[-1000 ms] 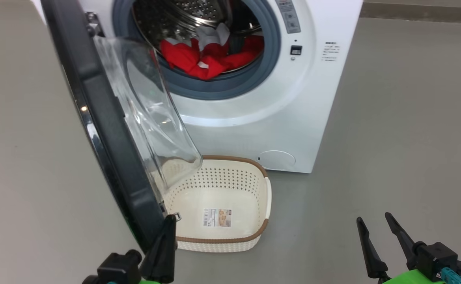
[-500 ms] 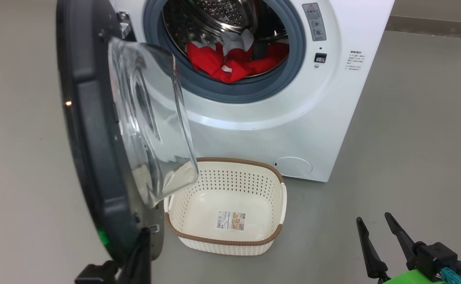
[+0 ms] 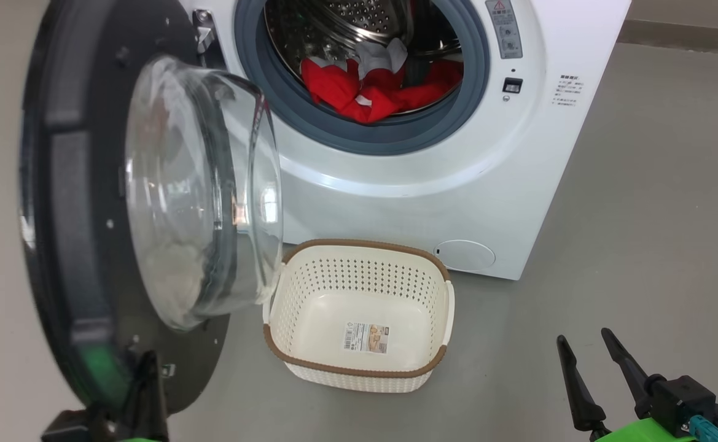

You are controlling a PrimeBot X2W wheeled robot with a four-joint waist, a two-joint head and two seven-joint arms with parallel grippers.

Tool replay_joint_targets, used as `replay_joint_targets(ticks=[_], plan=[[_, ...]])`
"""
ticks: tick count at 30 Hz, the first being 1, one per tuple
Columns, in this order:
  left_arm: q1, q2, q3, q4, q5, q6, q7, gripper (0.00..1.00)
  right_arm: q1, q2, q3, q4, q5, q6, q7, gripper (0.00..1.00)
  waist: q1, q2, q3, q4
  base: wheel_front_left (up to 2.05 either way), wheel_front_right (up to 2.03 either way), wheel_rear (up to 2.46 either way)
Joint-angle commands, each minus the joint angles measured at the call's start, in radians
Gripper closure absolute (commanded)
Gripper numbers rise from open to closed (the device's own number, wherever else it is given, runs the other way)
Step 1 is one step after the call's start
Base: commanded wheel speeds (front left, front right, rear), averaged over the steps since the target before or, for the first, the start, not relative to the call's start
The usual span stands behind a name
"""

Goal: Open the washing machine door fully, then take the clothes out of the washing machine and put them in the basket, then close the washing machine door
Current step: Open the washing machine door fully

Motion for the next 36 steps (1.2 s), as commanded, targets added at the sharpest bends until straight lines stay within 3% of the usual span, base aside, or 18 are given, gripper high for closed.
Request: replay_joint_targets(ticks=[1, 11, 36], plan=[[-0.027, 0.037, 0.068, -0.005, -0.007, 0.009, -0.012, 1.00, -0.031, -0.013, 0.017, -0.030, -0.013, 0.000, -0.005, 0.00, 0.0000, 0.0000, 0.002, 0.000, 0.00, 0.00, 0.00], [-0.052, 0.056, 0.190, 0.054, -0.036, -0.013, -0.034, 1.00, -0.042, -0.013, 0.007, -0.044, -0.026, 0.000, 0.009, 0.00, 0.0000, 0.0000, 0.031, -0.003, 0.00, 0.00, 0.00], [-0.193, 0.005, 0.609, 0.272, 0.063, -0.191, -0.040, 1.00, -0.088, -0.013, -0.032, -0.124, -0.070, 0.000, 0.048, 0.00, 0.0000, 0.0000, 0.153, -0.009, 0.00, 0.00, 0.00]])
